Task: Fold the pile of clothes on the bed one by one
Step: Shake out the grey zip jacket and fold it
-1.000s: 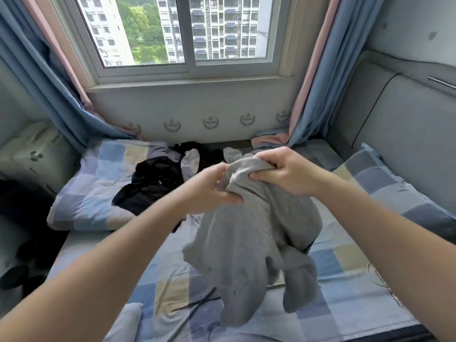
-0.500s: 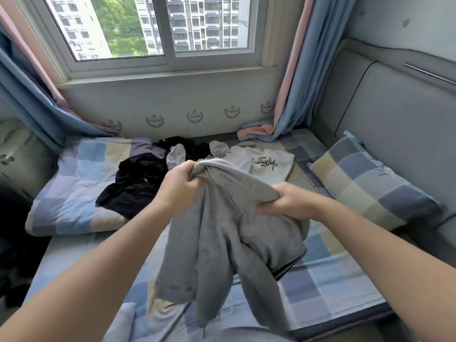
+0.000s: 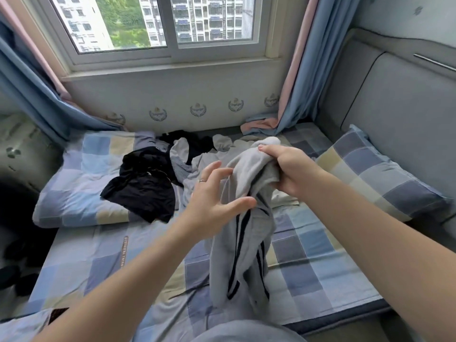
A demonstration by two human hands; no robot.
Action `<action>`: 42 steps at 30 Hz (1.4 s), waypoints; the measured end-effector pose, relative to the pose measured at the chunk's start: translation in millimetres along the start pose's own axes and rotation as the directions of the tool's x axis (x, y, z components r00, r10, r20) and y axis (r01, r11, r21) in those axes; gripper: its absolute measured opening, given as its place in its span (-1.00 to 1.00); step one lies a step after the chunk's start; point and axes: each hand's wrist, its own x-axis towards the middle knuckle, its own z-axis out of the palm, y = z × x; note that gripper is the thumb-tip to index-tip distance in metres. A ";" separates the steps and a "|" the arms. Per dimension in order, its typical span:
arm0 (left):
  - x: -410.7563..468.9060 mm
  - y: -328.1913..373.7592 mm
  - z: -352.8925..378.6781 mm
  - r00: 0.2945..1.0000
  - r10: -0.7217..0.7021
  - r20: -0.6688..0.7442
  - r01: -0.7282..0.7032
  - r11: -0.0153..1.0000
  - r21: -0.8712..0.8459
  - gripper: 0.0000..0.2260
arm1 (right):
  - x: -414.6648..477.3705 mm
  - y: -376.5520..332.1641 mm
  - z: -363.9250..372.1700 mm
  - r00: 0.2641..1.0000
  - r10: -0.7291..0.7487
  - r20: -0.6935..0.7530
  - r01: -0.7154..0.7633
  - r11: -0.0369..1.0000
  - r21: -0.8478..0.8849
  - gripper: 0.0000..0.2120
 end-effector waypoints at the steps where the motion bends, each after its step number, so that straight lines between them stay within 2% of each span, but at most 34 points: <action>1: -2.4 2.4 0.6 1.000 -0.006 0.010 0.006 1.000 -0.013 -0.18 | -0.4 -0.8 -0.2 1.000 -0.003 -0.009 0.003 1.000 0.021 -0.86; 2: -3.3 3.9 2.6 1.000 -0.025 0.016 0.025 0.999 -0.025 -0.22 | -0.5 -0.6 -0.6 1.000 -0.007 -0.008 0.007 0.999 0.042 -0.90; 3: -2.2 4.3 5.7 0.999 -0.034 0.004 0.034 0.998 -0.047 -0.37 | -1.2 -0.3 -1.0 1.000 -0.014 0.003 0.013 0.998 0.065 -0.92; 5: 5.3 2.5 11.3 0.996 0.029 -0.089 -0.034 0.998 -0.057 -0.83 | -1.7 0.5 -2.4 0.999 -0.031 0.038 0.027 0.995 0.093 -0.91; 7: 14.0 1.6 14.5 0.990 0.031 -0.137 -0.048 0.991 -0.123 -0.83 | -3.7 -0.8 -5.2 0.997 -0.040 0.061 0.032 0.990 0.135 -0.90; 9: 24.6 1.8 6.8 0.979 -0.076 -0.190 0.011 0.946 -0.323 -0.80 | -3.9 -2.7 -13.2 0.998 -0.036 0.044 0.027 0.983 0.183 -0.91; 11: 35.4 2.3 -6.5 0.959 -0.161 -0.234 0.017 0.856 -0.517 -0.70 | -6.2 -2.5 -23.9 0.999 -0.041 0.019 0.039 0.993 0.115 -0.96; 13: 44.5 3.1 -17.5 0.959 -0.188 -0.213 0.032 0.817 -0.575 -0.57 | -7.7 3.6 -34.6 0.998 -0.063 0.009 0.063 0.998 -0.005 -0.94; 16: 50.3 17.7 -26.6 0.954 -0.198 -0.226 0.019 0.789 -0.614 -0.79 | -13.9 14.6 -41.6 0.994 -0.099 0.045 0.104 0.988 -0.112 -0.83; 18: 59.5 23.2 -29.8 0.950 -0.229 -0.214 0.030 0.746 -0.666 -0.82 | -19.5 18.8 -45.7 0.981 -0.105 0.165 0.124 0.986 -0.113 -0.64; 20: 68.1 26.3 -34.3 0.946 -0.254 -0.201 0.052 0.733 -0.678 -0.81 | -25.1 19.7 -53.6 0.955 -0.135 0.264 0.174 0.976 -0.131 -0.24; 21: 71.0 27.7 -37.5 0.945 -0.263 -0.195 0.063 0.731 -0.680 -0.80 | -26.4 20.3 -57.1 0.941 -0.159 0.297 0.224 0.954 -0.199 -0.11; 22: 72.5 27.6 -40.7 0.946 -0.267 -0.187 0.072 0.731 -0.679 -0.80 | -25.7 21.2 -58.8 0.924 -0.191 0.330 0.293 0.911 -0.292 -0.10; 24: 73.3 25.9 -45.6 0.948 -0.271 -0.166 0.092 0.734 -0.673 -0.79 | -17.3 21.1 -57.7 0.885 -0.291 0.363 0.451 0.730 -0.514 -0.34; 26: 72.6 23.0 -49.7 0.947 -0.284 -0.152 0.113 0.734 -0.670 -0.79 | -4.4 19.9 -53.9 0.855 -0.376 0.356 0.516 0.554 -0.653 -0.57; 31: 68.3 13.8 -65.1 0.933 -0.327 -0.150 0.128 0.691 -0.711 -0.78 | 8.1 27.1 -42.6 0.801 -0.366 0.473 0.597 0.450 -0.664 -0.62; 34: 65.0 7.6 -73.6 0.930 -0.335 -0.149 0.138 0.697 -0.704 -0.79 | 14.8 33.7 -33.6 0.700 -0.462 0.544 0.693 0.254 -0.675 -0.83; 36: 63.9 2.1 -79.9 0.918 -0.354 -0.177 0.137 0.703 -0.698 -0.79 | 17.5 28.3 -24.2 0.639 -0.496 0.588 0.734 0.165 -0.659 -0.89; 38: 64.4 -5.4 -86.8 0.899 -0.374 -0.229 0.132 0.728 -0.672 -0.79 | 17.0 18.0 -12.5 0.626 -0.475 0.619 0.752 0.158 -0.639 -0.85; 40: 65.6 -15.0 -92.3 0.884 -0.379 -0.273 0.148 0.782 -0.606 -0.82 | 15.9 8.1 -0.9 0.665 -0.417 0.620 0.741 0.263 -0.618 -0.83; 42: 64.5 -20.5 -93.0 0.899 -0.346 -0.269 0.170 0.841 -0.514 -0.89 | 14.9 -0.9 11.9 0.689 -0.387 0.613 0.725 0.353 -0.592 -0.90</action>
